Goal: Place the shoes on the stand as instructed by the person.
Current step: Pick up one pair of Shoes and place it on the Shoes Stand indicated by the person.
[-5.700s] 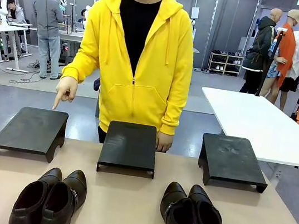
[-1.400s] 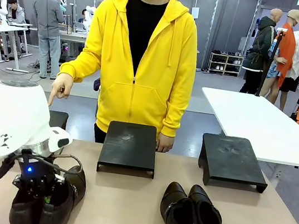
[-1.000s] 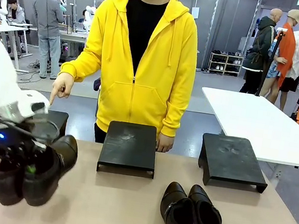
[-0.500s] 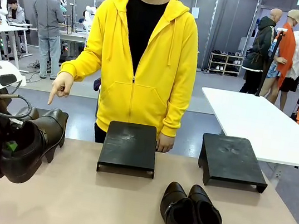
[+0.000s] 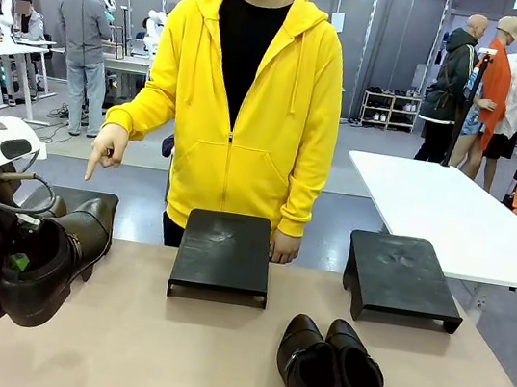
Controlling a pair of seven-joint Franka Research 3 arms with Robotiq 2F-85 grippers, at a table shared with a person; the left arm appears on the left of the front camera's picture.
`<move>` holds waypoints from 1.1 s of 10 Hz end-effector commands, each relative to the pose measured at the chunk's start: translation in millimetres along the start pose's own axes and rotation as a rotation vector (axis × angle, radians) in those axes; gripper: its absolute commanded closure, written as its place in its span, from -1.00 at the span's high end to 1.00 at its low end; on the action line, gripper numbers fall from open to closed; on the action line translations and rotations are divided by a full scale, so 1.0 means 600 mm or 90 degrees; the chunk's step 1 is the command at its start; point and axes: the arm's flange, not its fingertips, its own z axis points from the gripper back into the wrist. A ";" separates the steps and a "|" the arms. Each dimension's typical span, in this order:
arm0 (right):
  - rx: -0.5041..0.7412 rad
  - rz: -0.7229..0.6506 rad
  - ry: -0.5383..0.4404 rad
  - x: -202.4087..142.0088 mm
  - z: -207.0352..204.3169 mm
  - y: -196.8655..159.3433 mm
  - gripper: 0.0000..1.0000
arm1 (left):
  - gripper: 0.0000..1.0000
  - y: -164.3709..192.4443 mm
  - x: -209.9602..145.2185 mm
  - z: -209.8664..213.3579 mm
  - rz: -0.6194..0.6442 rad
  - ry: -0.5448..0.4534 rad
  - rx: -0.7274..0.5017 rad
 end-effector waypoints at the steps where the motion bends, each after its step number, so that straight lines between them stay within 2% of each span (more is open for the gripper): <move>1: 0.007 0.003 0.003 0.003 0.001 0.001 1.00 | -0.86 0.008 0.013 0.009 -0.007 -0.075 0.069; 5: 0.007 0.003 0.003 0.003 0.001 0.001 1.00 | -0.86 0.078 0.115 -0.002 -0.026 -0.135 0.072; 11: 0.007 0.003 0.003 0.003 0.001 0.001 1.00 | -0.86 0.165 0.247 -0.082 -0.072 -0.174 0.046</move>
